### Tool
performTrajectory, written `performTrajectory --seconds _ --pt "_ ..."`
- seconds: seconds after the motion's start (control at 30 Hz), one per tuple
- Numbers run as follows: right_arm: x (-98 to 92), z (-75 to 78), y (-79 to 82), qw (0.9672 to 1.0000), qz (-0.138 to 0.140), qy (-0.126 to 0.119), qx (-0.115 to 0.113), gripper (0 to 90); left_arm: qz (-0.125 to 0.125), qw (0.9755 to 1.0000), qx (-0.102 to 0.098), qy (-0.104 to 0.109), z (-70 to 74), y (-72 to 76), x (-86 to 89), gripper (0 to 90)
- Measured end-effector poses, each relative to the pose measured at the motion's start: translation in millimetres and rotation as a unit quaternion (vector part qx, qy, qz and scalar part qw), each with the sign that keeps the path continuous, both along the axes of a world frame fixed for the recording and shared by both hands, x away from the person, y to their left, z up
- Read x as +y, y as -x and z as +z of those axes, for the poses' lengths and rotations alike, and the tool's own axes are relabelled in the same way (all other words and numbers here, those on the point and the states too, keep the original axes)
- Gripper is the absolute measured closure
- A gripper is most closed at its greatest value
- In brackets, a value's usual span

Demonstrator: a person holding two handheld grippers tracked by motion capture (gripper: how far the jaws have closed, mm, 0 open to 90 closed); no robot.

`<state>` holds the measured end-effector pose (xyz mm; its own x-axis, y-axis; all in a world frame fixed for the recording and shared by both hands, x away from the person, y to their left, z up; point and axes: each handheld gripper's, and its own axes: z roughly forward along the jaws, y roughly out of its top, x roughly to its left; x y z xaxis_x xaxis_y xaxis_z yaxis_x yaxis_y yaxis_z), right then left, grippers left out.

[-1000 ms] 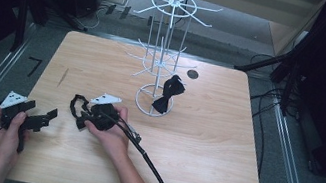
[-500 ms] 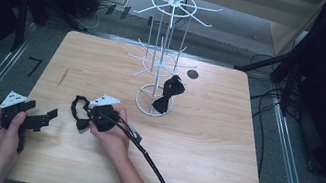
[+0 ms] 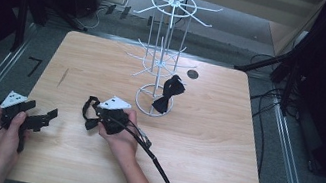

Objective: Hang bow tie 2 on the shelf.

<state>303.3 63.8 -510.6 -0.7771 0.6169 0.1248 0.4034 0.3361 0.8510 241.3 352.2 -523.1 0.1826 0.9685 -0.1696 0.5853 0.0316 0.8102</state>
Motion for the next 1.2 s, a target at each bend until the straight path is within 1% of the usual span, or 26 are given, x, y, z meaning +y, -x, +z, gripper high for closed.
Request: performTrajectory --seconds 0.2,0.43,0.63,0.77,1.2 --pt "-11.1 5.2 4.7 0.9999 -0.004 -0.004 -0.01 90.0 0.001 1.0 -0.001 0.0 -0.1 0.0 -0.2 7.7" --pt "-23.5 8.7 8.6 0.9997 -0.01 -0.014 -0.014 90.0 0.001 1.0 -0.001 -0.001 -0.1 0.0 -0.3 7.7" --pt "-34.0 11.9 13.0 0.9996 -0.016 -0.015 -0.018 90.0 0.001 1.0 -0.002 -0.001 -0.1 0.1 -0.5 7.7" --pt "-41.8 14.3 14.9 0.9994 -0.018 -0.015 -0.025 90.0 0.001 1.0 -0.002 -0.001 -0.2 0.0 -0.5 7.7" --pt "-66.6 23.4 20.7 0.9985 -0.037 -0.024 -0.034 90.0 0.002 1.0 -0.002 -0.001 -0.2 0.1 -0.6 7.7"
